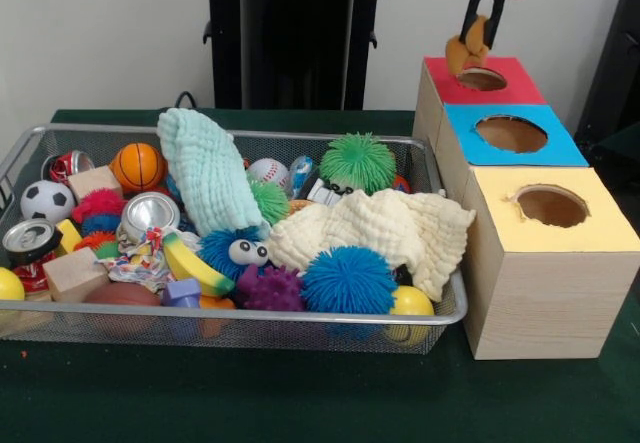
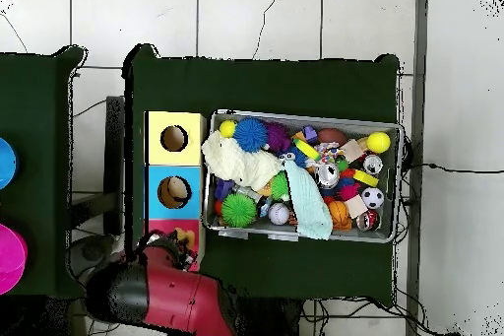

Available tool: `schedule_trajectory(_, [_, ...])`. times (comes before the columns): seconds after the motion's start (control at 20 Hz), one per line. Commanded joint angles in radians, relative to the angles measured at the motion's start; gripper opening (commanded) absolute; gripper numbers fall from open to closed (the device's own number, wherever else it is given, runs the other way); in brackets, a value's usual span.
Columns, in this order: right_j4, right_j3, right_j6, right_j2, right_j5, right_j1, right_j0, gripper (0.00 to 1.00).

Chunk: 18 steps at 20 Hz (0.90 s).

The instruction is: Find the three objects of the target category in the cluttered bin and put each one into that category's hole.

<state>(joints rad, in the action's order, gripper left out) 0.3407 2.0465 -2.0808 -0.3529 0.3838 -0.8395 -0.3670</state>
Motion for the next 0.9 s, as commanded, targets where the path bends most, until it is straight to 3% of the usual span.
schedule_trajectory(0.05, [-0.058, -0.091, -0.06, 0.124, -0.054, 0.103, 0.041, 0.0])
schedule_trajectory(0.55, [-0.021, -0.113, -0.176, 0.077, -0.079, 0.168, -0.06, 0.0])
schedule_trajectory(0.9, [0.026, -0.088, -0.241, 0.058, -0.113, 0.189, -0.129, 0.0])
